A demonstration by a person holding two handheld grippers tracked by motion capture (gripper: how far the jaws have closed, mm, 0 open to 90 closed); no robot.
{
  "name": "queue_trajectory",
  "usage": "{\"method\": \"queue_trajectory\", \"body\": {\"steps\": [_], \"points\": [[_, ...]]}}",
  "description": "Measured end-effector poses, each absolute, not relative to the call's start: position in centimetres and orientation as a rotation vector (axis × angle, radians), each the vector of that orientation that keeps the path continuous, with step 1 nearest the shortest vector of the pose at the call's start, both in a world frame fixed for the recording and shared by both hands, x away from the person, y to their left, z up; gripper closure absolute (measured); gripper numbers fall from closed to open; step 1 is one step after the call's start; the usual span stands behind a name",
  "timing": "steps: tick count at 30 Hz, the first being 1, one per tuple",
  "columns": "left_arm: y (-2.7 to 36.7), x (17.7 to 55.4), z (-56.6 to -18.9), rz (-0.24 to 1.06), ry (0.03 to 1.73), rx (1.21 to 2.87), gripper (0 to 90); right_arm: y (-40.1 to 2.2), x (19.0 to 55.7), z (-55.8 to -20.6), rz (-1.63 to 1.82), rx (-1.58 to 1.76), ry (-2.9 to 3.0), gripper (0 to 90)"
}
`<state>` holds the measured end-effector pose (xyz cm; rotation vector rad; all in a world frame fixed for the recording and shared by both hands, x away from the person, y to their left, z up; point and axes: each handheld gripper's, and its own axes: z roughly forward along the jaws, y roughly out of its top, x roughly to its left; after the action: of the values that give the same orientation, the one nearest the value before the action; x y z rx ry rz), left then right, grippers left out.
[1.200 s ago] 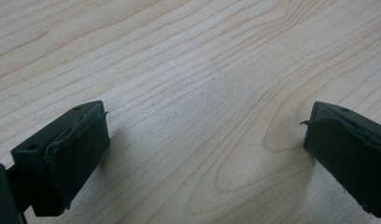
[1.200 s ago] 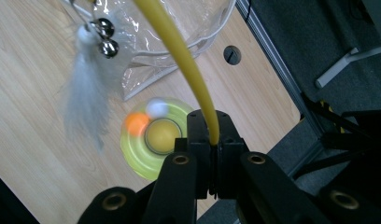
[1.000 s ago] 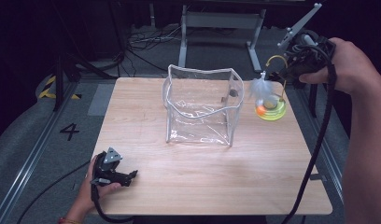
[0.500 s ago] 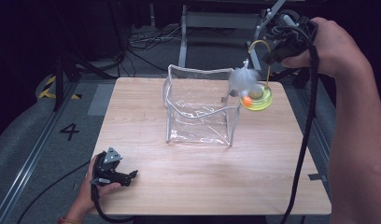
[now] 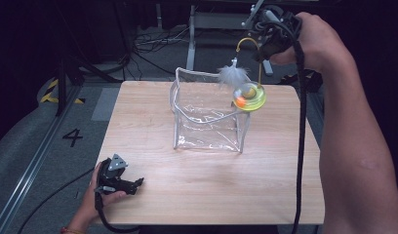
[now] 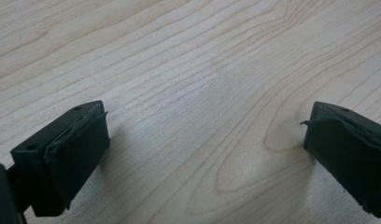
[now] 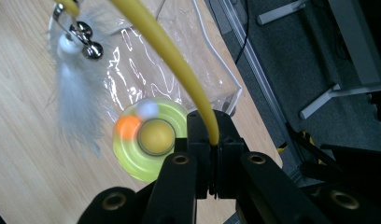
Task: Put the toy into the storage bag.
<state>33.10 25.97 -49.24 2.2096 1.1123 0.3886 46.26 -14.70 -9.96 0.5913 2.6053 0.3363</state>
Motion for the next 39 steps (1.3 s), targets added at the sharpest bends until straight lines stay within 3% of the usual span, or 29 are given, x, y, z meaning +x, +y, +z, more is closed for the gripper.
{"method": "queue_trajectory", "body": {"steps": [20, 39], "points": [[26.0, 33.1, -49.2, 0.388, 1.112, 2.210, 0.5, -11.5, 49.7, -12.4, 0.371, 0.594, 2.629, 87.9], [26.0, 33.1, -49.3, 0.387, 1.108, 2.207, 0.5, -12.6, 51.5, -18.5, 0.436, 0.638, 2.684, 88.0]]}}
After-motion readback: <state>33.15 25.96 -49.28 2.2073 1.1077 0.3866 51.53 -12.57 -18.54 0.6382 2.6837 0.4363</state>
